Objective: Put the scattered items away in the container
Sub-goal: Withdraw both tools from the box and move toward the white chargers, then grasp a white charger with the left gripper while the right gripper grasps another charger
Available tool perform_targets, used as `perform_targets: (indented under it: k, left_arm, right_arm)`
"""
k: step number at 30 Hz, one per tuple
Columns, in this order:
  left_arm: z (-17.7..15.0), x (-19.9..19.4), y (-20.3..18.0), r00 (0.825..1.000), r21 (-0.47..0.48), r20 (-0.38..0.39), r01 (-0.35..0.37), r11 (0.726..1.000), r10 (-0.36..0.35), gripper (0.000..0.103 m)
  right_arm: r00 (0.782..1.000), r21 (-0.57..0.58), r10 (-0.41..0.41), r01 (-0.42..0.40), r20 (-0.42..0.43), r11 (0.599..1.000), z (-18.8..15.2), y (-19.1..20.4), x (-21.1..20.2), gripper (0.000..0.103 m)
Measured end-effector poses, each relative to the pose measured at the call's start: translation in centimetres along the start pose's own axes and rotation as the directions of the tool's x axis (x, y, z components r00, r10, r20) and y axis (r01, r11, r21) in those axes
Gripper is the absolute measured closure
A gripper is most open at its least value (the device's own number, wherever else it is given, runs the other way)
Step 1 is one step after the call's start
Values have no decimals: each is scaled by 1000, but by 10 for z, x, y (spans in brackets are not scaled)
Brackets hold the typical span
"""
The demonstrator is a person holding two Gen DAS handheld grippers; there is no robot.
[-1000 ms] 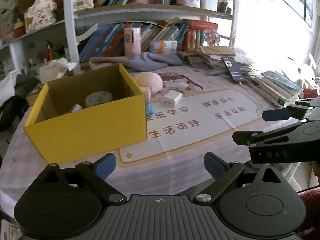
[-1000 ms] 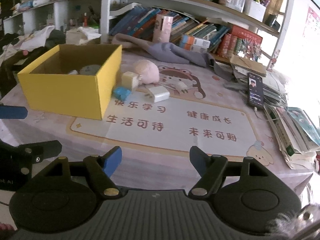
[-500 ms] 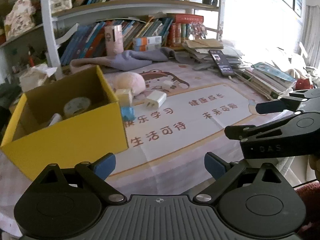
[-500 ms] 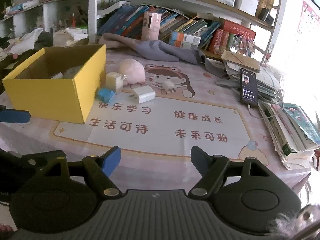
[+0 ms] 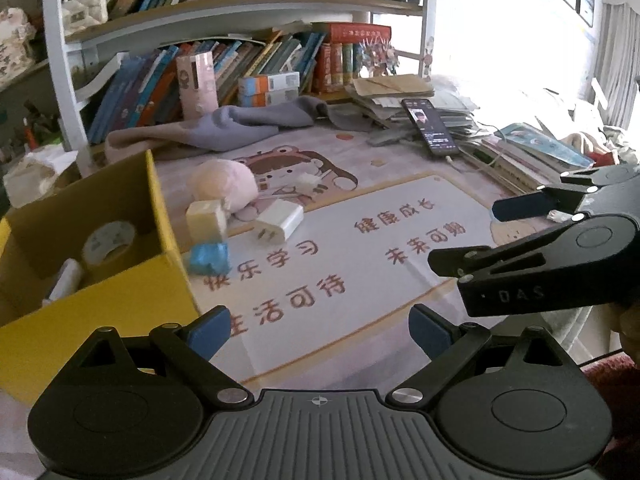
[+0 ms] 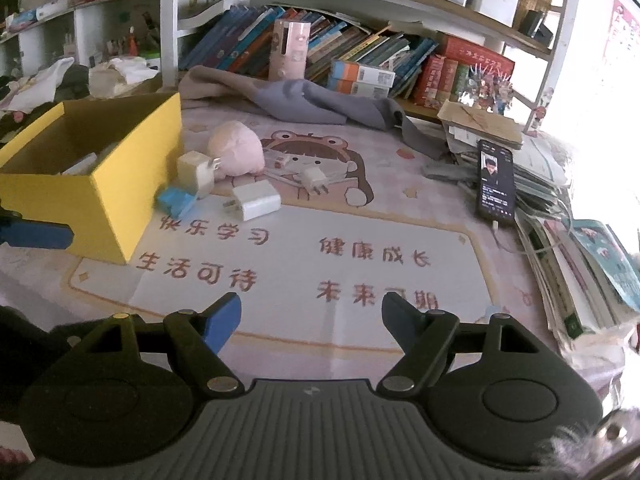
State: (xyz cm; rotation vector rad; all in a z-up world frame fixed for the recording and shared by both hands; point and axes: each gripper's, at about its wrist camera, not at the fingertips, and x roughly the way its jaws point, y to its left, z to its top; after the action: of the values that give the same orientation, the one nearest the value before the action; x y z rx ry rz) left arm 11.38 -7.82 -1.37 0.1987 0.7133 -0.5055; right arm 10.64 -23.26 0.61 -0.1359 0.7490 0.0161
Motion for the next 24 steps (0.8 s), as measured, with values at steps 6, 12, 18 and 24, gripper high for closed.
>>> perform_targets:
  k: [6,12,18,24]
  left_arm:
    - [22,28,-11,1000,-12,-14,-22,1000,22,6]
    - [44,58,-21,998,-40,-48,-46,998,44,6]
    - [63,86,-31,993,-69,-87,-91,994,85,6]
    - [80,110,-35,984,-95,-115,-149,984,138,6]
  right_arm:
    - [999,-37,31,-30,11,999,20,-26,22,27]
    - [998,-58,65,-64,17,996,37,-56,46,27]
    - [993,-63,115,-114,8,991,50,-87,71,27]
    - [984,-67,179,-179,-1,982,64,-111,103,27]
